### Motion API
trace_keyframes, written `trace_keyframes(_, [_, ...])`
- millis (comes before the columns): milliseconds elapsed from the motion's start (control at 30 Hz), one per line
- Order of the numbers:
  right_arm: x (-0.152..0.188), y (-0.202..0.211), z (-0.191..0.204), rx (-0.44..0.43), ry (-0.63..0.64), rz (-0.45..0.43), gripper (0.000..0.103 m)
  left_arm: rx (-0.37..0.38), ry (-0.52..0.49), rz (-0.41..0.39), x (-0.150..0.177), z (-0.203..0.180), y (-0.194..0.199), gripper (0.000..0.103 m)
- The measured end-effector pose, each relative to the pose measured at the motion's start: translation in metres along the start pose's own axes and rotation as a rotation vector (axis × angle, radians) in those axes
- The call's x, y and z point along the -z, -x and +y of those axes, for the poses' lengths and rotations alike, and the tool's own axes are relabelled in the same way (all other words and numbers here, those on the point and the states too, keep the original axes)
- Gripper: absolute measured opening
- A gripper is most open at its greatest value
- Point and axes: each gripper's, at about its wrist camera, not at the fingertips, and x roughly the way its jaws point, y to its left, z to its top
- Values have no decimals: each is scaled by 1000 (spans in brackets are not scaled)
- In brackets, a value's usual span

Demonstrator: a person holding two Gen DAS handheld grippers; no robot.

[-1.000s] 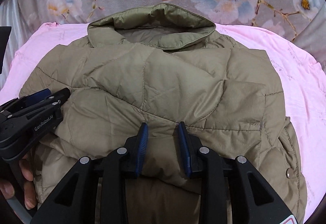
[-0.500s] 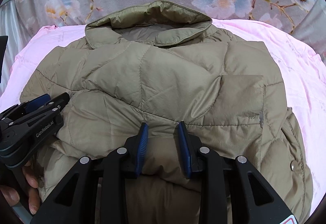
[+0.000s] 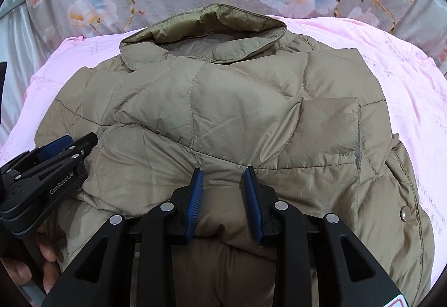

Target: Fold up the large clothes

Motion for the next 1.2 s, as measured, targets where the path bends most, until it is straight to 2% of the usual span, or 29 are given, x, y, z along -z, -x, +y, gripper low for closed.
trace_keyframes(67, [-6, 3, -2, -15, 4, 12, 33, 12, -1, 10, -6, 1, 5, 50])
trace_keyframes(133, [-22, 10, -14, -81, -49, 7, 33, 78, 28, 21, -24, 6, 12, 52])
trace_keyframes(200, [-47, 14, -30, -137, -132, -16, 38, 128, 81, 5, -52, 11, 17, 57])
trace_keyframes(267, [-70, 10, -43, -196, -215, -14, 39, 163, 119, -2, -77, 12, 13, 71])
trace_keyframes(333, [-93, -3, -56, -247, -285, -6, 39, 192, 152, 8, -104, 13, -4, 72])
trace_keyframes(433, [-114, -25, -67, -227, -350, -10, 40, 235, 217, 97, -125, 16, -48, 72])
trace_keyframes(533, [-124, -53, -77, -292, -437, 32, 40, 281, 310, 210, -124, 23, -93, 62])
trace_keyframes(600, [-124, -69, -77, -323, -457, 60, 39, 276, 292, 205, -121, 19, -102, 58])
trace_keyframes(633, [-126, -75, -75, -325, -441, 68, 35, 265, 251, 188, -121, 13, -103, 55])
trace_keyframes(667, [-126, -77, -71, -327, -419, 69, 18, 256, 216, 179, -120, 8, -104, 47])
trace_keyframes(700, [-126, -78, -65, -313, -375, 70, 5, 251, 185, 183, -119, 4, -107, 42])
trace_keyframes(767, [-124, -77, -59, -253, -319, 56, 3, 212, 122, 191, -113, -6, -116, 33])
trace_keyframes(867, [-114, -86, -55, -176, -272, 76, 0, 155, 40, 157, -102, -17, -118, 31])
trace_keyframes(1033, [-103, -92, -53, -146, -243, 71, 0, 103, -2, 110, -92, -26, -119, 31])
trace_keyframes(1133, [-104, -86, -56, -162, -232, 89, 1, 121, 17, 104, -91, -19, -114, 32])
trace_keyframes(1200, [-103, -70, -61, -174, -239, 76, 18, 170, 58, 101, -91, -8, -105, 32])
